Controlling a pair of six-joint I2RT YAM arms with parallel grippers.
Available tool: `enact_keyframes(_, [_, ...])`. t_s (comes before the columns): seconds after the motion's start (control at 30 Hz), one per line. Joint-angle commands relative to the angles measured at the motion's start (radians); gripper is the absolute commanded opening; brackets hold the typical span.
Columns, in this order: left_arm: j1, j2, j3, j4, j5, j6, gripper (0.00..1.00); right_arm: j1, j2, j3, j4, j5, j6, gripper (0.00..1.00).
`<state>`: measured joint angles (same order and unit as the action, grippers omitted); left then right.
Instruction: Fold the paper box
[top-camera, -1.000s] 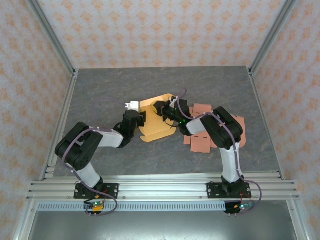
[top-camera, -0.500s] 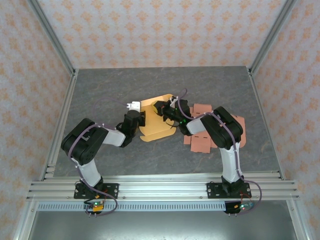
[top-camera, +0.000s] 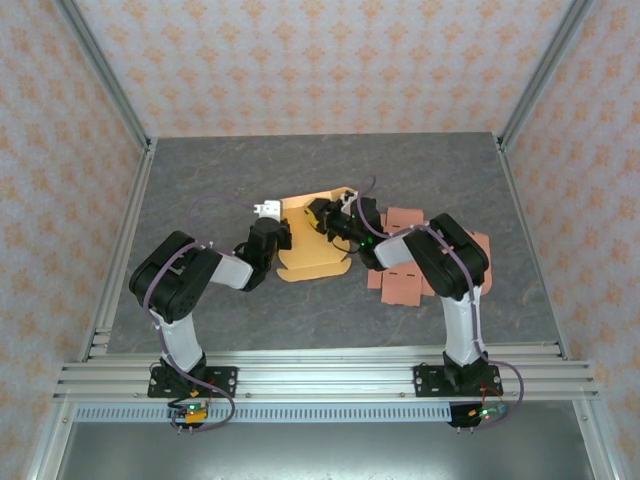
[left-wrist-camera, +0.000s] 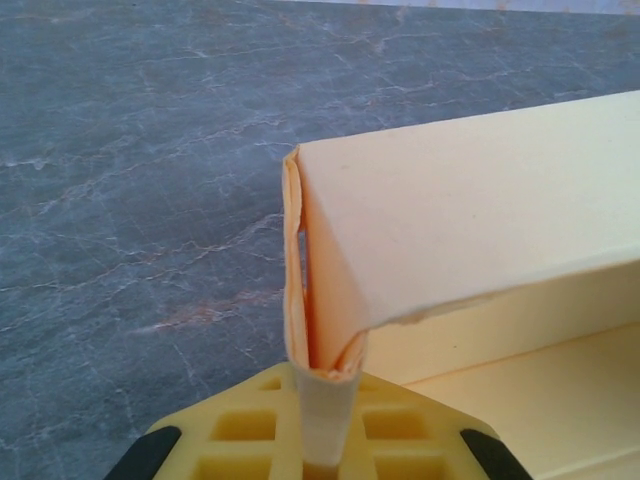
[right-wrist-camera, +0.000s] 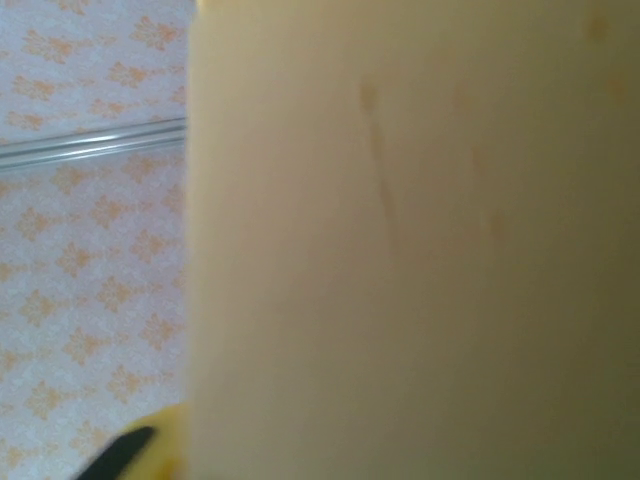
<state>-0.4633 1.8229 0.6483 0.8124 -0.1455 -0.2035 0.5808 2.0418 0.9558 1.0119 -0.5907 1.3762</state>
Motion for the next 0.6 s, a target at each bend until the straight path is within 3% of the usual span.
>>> enact_keyframes(0.0, [-0.016, 0.010, 0.013, 0.026, 0.063, 0.014, 0.07, 0.009, -0.102, -0.021, -0.093, -0.008, -0.095, 0.34])
enact_keyframes(0.17, [-0.016, -0.022, -0.014, 0.026, 0.067, 0.042, 0.07, 0.004, -0.311, -0.052, -0.315, 0.027, -0.280, 0.41])
enact_keyframes(0.37, [-0.017, -0.033, -0.025, 0.029, 0.070, 0.079, 0.08, -0.052, -0.486, 0.070, -0.732, -0.009, -0.417, 0.44])
enact_keyframes(0.47, [-0.018, -0.031, -0.048, 0.074, 0.086, 0.078, 0.08, -0.084, -0.470, 0.225, -1.013, -0.015, -0.517, 0.44])
enact_keyframes(0.57, [-0.020, -0.016, -0.097, 0.191, 0.110, 0.085, 0.09, -0.106, -0.369, 0.499, -1.413, 0.016, -0.824, 0.44])
